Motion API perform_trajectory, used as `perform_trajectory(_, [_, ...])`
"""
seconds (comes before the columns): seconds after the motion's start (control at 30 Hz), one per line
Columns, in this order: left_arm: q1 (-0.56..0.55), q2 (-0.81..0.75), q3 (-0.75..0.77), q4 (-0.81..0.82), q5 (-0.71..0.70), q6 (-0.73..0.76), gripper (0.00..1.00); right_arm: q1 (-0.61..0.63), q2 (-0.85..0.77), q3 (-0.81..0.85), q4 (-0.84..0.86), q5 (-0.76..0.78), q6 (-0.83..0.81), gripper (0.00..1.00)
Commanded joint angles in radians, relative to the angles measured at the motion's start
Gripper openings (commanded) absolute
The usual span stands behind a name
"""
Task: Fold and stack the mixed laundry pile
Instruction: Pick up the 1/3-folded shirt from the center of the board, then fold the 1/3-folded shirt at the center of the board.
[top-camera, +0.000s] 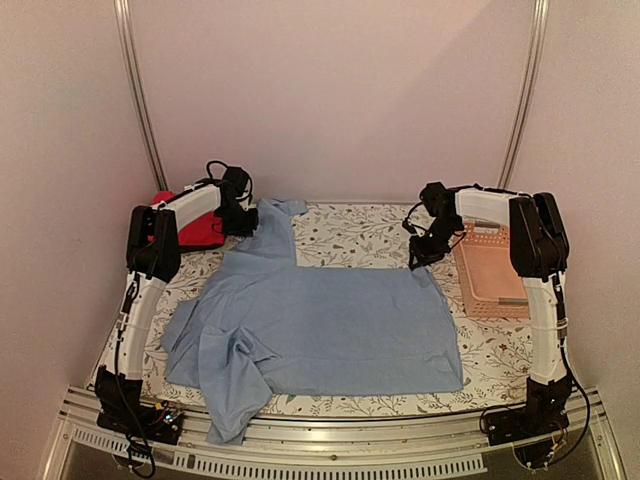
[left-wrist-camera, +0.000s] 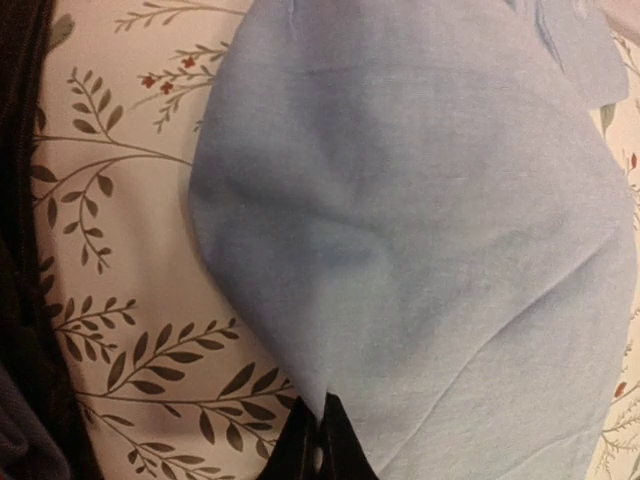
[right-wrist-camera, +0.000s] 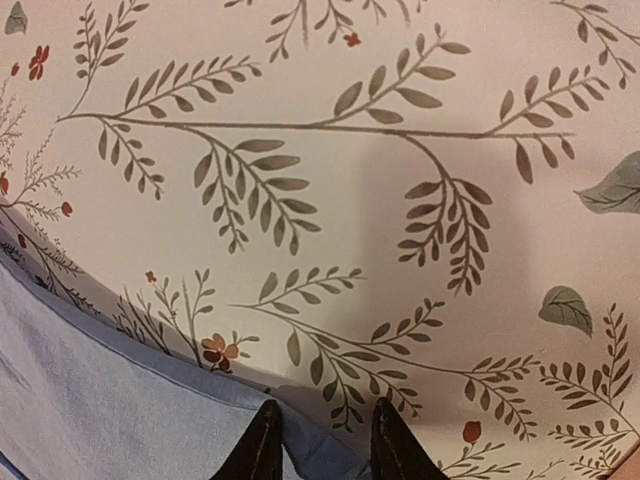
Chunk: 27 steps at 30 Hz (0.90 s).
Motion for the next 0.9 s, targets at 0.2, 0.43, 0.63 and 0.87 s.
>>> perform_trajectory(0.2, [0.038,-0.05,-0.01,0.084,0.152,-0.064,0.0,-0.003,-0.027,0.007,-0.011,-0.039,-0.004,0.0])
perform_trajectory(0.43, [0.065,-0.145,0.001,0.154,0.207,-0.064,0.0,-0.023,-0.094,0.076,-0.016,-0.024,0.031,0.0])
perform_trajectory(0.63, [0.069,-0.293,-0.123,0.207,0.262,-0.024,0.0,-0.027,-0.164,0.05,-0.028,-0.038,0.039,0.0])
perform_trajectory(0.87, [0.058,-0.569,-0.474,0.305,0.329,0.013,0.0,-0.027,-0.29,-0.135,0.009,-0.117,0.072,0.0])
